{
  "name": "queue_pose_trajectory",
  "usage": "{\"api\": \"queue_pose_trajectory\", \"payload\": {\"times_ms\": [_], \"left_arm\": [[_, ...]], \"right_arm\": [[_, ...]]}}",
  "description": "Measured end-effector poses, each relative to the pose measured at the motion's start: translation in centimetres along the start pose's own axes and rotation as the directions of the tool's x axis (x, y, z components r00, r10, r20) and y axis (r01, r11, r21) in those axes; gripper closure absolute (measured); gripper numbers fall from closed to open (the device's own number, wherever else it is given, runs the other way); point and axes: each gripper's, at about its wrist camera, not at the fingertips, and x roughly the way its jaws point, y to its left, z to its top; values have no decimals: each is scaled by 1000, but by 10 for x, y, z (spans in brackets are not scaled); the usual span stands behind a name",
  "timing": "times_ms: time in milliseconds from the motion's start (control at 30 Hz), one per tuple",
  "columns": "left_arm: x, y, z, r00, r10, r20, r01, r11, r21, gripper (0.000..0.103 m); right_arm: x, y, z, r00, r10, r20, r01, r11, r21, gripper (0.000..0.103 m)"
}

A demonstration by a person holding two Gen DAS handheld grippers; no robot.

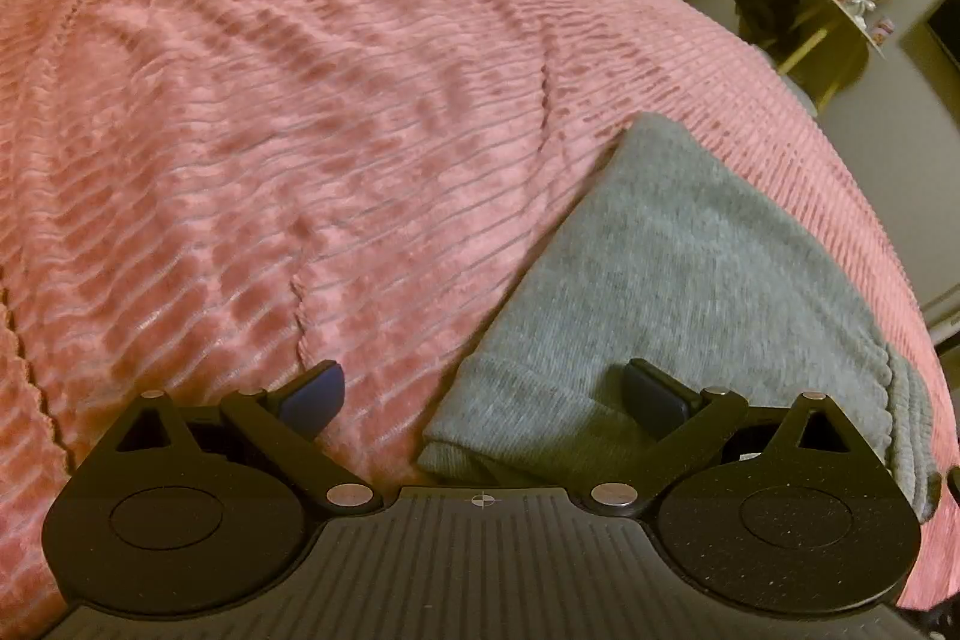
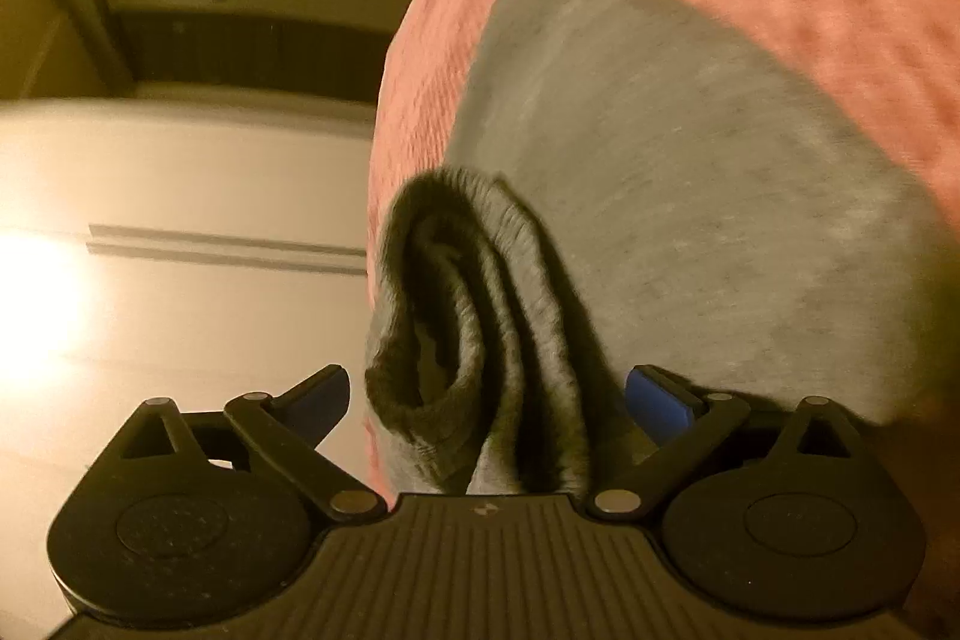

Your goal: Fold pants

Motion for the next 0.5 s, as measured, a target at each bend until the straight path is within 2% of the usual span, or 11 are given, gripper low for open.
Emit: {"api": "queue_pose_trajectory", "payload": {"times_ms": [133,167,200,233,267,333,400,467,500], "left_arm": [[-2,0,0,1000,-6,5,6,1000,-1,1],[-2,0,-1,1000,-7,8,7,1000,-1,1],[-2,0,-1,1000,-6,10,6,1000,0,1],[-3,0,-1,1000,-5,12,5,1000,1,1],[-3,0,-1,1000,-4,14,4,1000,2,1],[-3,-1,-2,1000,-3,15,3,1000,4,1],[-2,-2,-2,1000,-4,14,4,1000,5,1],[-1,-2,-2,1000,-2,11,2,1000,4,1],[-1,-1,-2,1000,-2,10,2,1000,3,1]], "right_arm": [[20,14,-2,999,-13,-38,11,999,-43,5],[23,18,-3,999,-17,-41,15,998,-54,14],[26,21,-5,999,-30,-43,27,997,-69,32],[29,24,-6,998,-49,-46,45,995,-89,44],[31,27,-8,996,-74,-47,68,991,-112,49],[31,28,-11,996,-88,-34,83,989,-122,49],[34,30,-12,996,-84,-35,80,990,-112,40],[37,35,-15,994,-96,-49,90,989,-117,35],[38,40,-17,992,-113,-49,105,985,-140,36]]}}
